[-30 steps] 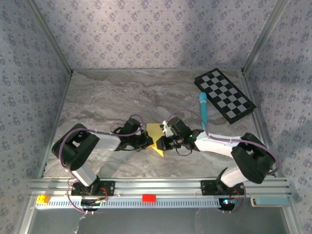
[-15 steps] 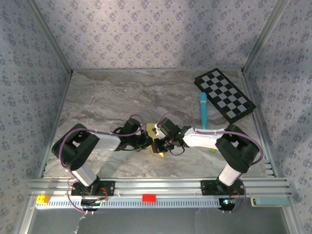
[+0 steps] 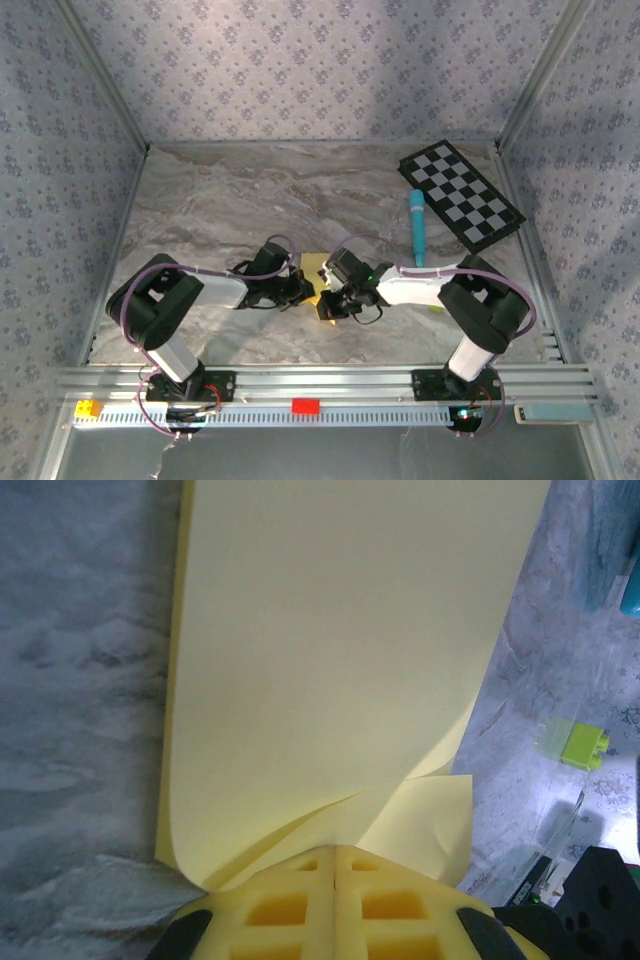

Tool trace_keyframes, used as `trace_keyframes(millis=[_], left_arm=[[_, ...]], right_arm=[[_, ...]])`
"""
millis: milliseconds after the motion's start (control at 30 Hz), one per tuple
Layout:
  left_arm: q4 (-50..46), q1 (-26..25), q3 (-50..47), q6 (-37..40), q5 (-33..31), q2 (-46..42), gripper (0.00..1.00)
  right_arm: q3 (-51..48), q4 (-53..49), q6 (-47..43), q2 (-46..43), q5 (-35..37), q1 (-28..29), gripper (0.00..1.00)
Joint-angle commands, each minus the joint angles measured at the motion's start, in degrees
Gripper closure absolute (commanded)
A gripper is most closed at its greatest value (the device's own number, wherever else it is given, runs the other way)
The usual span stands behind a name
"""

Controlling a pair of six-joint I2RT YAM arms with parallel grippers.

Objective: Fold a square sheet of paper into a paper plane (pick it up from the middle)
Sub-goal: Third fold the triangle at the center of the table.

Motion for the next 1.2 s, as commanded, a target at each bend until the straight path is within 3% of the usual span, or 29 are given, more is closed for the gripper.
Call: trace_keyframes(millis=[0,233,500,1167], left_arm=[[-5.6,-0.2,-0.4,1.2,-2.6,0.5,1.0],[-5.8,-0.2,-0.3,1.2,-2.7,0.4,1.0],[-6.2,-0.1,-0.3,1.2,-3.0,0.5,1.0],[-6.0,0.0,0.0,1.1,-2.7,1.1,1.0]], right_arm=[[-1.7,0.7,1.8,-1.2,-0.2,-0.4,0.92],[-3.4,1.6,3.1,-2.8,-0.2,-1.4,0.92],[-8.9,9.2,6.9,-2.8,-3.3,-1.4,0.91],[-11.4,6.0,6.3,-5.6,-3.1,-2.1,0.9]])
